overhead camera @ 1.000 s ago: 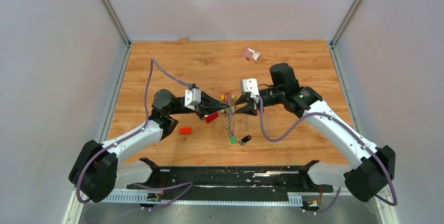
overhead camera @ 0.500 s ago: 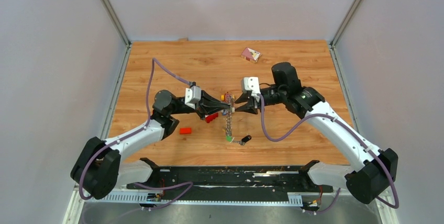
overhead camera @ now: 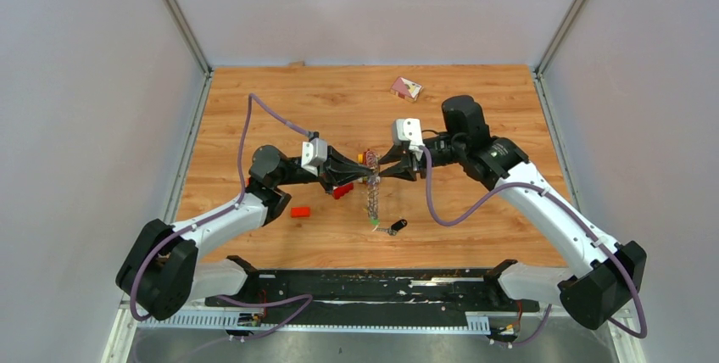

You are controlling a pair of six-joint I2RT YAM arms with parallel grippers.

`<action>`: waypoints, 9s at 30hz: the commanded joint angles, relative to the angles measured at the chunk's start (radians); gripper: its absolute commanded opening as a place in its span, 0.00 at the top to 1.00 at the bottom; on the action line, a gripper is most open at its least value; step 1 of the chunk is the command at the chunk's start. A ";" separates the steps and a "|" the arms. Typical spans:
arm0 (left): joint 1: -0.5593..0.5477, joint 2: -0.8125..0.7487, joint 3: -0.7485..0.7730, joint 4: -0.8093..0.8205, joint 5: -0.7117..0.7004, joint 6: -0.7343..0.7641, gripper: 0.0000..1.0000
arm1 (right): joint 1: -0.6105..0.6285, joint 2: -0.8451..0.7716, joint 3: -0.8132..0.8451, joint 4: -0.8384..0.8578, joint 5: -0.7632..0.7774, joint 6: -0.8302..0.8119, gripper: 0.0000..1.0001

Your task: Put the keys on the keyring

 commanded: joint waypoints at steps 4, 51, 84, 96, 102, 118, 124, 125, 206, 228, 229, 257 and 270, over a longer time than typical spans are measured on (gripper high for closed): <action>0.004 -0.005 0.006 0.048 -0.021 -0.001 1.00 | 0.016 0.008 0.021 0.020 -0.039 0.016 0.72; -0.001 0.031 0.355 -0.864 -0.059 0.631 0.78 | 0.159 0.171 0.310 -0.315 0.466 -0.053 1.00; 0.047 0.145 0.047 0.457 -0.048 -0.364 1.00 | 0.033 -0.041 -0.020 0.058 0.181 0.089 0.58; 0.047 0.181 0.031 0.500 -0.021 -0.384 1.00 | 0.022 -0.017 0.048 0.036 0.157 0.089 0.60; 0.046 0.180 0.026 0.484 -0.012 -0.367 1.00 | 0.022 0.005 0.076 0.025 0.124 0.097 0.69; 0.044 0.186 0.030 0.458 -0.014 -0.351 1.00 | 0.022 0.027 0.089 0.029 0.084 0.101 0.95; 0.043 0.185 0.030 0.423 0.004 -0.319 1.00 | 0.022 0.033 0.096 0.019 0.119 0.083 1.00; 0.043 0.179 0.034 0.397 0.015 -0.294 1.00 | 0.025 0.035 0.101 0.003 0.139 0.066 1.00; -0.046 -0.096 0.081 -0.457 -0.016 0.569 1.00 | 0.044 -0.085 -0.039 -0.062 0.303 0.004 0.61; -0.010 -0.203 0.110 -1.100 -0.051 1.468 1.00 | 0.012 -0.050 -0.101 -0.080 0.234 -0.019 0.65; -0.010 -0.203 0.110 -1.108 -0.052 1.479 1.00 | 0.012 -0.049 -0.101 -0.080 0.234 -0.021 0.65; -0.011 -0.185 0.118 -0.978 -0.074 1.203 1.00 | 0.002 -0.044 -0.112 -0.072 0.246 -0.008 0.65; -0.005 -0.184 0.131 -0.768 -0.218 0.533 1.00 | -0.064 -0.055 -0.129 -0.120 0.263 0.005 0.62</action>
